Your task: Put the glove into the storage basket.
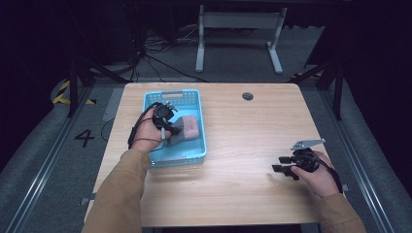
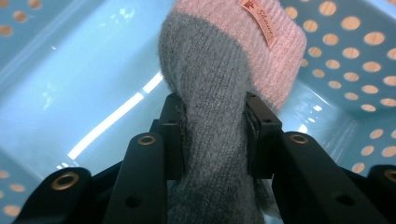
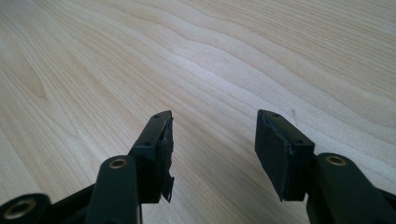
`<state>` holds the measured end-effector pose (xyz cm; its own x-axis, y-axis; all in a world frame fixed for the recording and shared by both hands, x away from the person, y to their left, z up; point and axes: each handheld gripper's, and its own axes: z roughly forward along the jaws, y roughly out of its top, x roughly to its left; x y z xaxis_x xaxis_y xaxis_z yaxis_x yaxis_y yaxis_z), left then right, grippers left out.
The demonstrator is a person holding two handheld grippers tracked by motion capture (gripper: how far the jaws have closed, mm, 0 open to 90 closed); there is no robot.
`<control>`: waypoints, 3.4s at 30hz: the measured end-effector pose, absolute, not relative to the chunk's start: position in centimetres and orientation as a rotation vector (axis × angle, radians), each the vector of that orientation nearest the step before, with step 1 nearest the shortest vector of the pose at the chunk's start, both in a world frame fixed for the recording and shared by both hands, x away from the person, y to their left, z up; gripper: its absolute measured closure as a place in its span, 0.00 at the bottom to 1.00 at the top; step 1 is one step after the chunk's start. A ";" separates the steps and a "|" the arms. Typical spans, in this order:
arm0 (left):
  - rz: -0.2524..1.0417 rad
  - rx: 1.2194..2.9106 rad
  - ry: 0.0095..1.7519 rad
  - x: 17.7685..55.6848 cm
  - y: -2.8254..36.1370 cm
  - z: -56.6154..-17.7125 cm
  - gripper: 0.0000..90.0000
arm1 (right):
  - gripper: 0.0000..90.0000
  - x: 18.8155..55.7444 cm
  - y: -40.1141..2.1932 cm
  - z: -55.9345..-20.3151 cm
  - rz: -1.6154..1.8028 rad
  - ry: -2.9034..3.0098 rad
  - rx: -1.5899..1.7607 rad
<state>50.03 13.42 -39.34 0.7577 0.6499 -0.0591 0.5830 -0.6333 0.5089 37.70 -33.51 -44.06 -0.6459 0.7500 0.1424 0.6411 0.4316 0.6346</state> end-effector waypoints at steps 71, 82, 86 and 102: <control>0.239 2.160 0.738 36.1 10.9 -36.7 0.34 | 0.49 39.0 -31.3 -43.3 1.041 2.569 1.128; 0.059 2.242 0.636 34.0 8.8 -41.4 0.27 | 0.48 38.6 -31.8 -43.7 1.024 2.581 1.141; -0.020 2.263 0.586 34.3 9.1 -43.3 0.23 | 0.48 38.5 -32.0 -43.8 1.023 2.577 1.146; 0.091 2.227 0.690 34.2 8.7 -46.8 0.22 | 0.48 38.5 -31.8 -44.6 1.004 2.565 1.143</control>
<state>34.21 8.71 -46.84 0.8496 0.5055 -0.1508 0.4489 -0.5428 0.7098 38.51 -31.82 -44.58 -0.6953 0.7086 0.1200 0.6018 0.4828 0.6362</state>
